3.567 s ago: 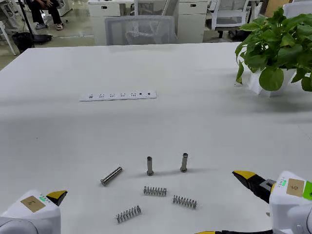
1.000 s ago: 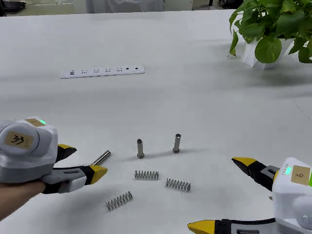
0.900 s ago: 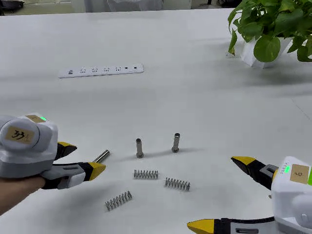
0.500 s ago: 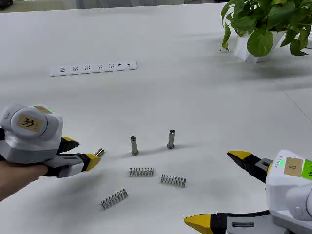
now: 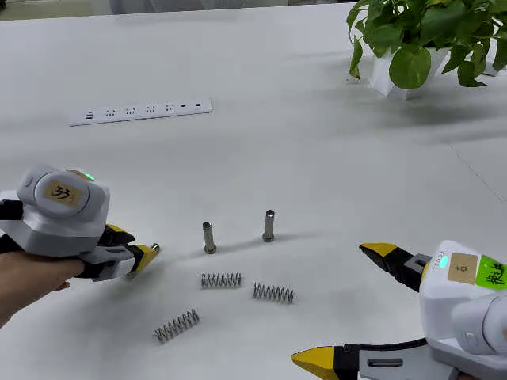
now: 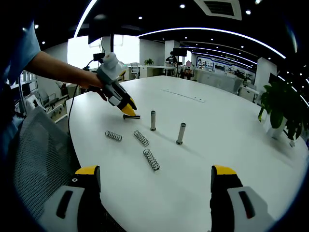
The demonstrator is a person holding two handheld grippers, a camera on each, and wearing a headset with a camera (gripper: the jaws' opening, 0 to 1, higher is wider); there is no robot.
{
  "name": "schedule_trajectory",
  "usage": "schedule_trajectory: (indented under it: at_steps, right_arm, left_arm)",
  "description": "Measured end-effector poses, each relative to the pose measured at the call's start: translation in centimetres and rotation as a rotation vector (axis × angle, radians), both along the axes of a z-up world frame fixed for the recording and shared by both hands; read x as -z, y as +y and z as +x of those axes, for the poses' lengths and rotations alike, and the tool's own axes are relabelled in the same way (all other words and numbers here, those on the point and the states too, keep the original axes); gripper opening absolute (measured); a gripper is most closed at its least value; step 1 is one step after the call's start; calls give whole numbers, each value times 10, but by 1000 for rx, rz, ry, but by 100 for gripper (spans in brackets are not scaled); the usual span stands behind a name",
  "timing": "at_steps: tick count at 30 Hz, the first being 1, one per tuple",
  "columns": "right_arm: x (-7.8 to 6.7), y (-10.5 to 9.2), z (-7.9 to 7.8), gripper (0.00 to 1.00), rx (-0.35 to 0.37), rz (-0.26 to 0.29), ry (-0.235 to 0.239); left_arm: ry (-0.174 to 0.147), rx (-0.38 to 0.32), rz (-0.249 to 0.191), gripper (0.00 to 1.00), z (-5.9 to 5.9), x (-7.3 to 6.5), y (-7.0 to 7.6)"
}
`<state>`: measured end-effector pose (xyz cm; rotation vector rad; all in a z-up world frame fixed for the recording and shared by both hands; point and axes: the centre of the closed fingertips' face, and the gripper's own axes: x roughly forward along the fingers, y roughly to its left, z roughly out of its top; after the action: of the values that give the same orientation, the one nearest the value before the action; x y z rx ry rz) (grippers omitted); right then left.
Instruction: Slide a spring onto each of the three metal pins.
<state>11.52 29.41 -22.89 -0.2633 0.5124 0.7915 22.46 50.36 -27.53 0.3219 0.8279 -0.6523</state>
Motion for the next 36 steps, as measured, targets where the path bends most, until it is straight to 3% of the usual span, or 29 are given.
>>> schedule_trajectory:
  at_steps: [16, 22, 29, 33, 36]
  right_arm:
    - [0, 0, 0, 96, -2, -11, -6]
    - [0, -1, 1, 96, 0, -13, -9]
    - [0, -1, 1, 95, -2, -18, -14]
    - [-1, -1, 1, 95, -3, -20, -16]
    - [0, -1, 2, 95, -3, -22, -17]
  left_arm:
    - [48, 12, 30, 15, 0, 13, -5]
    - [43, 15, 71, 13, 0, 15, -4]
    - [41, 25, 149, 9, -1, 15, -6]
    - [75, -7, 153, 9, 1, 16, -4]
    - [81, -15, 153, 8, 0, 16, -4]
